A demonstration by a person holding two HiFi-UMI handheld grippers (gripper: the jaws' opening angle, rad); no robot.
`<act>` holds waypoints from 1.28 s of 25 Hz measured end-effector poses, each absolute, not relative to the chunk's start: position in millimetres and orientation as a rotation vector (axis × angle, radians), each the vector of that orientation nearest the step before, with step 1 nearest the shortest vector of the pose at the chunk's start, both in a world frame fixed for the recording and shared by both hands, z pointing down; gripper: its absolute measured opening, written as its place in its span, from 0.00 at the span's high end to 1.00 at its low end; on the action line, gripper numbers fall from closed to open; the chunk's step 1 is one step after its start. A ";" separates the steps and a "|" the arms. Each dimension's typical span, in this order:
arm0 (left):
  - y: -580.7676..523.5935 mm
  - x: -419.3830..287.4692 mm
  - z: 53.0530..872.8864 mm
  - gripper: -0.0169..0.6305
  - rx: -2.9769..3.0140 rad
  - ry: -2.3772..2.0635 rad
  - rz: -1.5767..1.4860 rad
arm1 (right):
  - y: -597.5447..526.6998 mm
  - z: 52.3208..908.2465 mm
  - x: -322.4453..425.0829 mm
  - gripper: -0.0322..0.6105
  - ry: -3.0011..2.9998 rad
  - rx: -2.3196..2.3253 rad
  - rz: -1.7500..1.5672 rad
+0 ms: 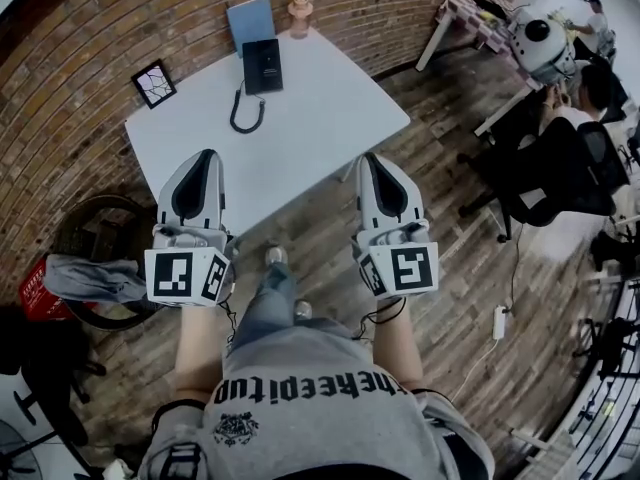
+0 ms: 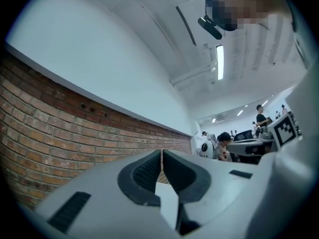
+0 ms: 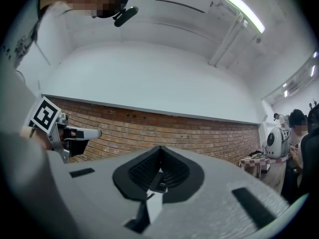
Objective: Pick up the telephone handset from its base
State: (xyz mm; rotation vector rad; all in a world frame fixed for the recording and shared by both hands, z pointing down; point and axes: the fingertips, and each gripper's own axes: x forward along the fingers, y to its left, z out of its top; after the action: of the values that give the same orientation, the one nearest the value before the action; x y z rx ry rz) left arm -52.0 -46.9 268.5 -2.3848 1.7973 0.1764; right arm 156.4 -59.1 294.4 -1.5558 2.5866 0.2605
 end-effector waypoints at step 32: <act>-299.1 -122.7 283.9 0.95 -2.423 1.787 0.103 | -298.3 299.2 92.6 0.95 2.582 -1.593 0.195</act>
State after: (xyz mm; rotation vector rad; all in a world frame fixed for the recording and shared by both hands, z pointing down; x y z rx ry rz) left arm -122.7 -299.1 283.9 -2.4226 1.7872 0.1025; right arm 92.6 -298.3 299.2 -1.5927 2.5819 0.1946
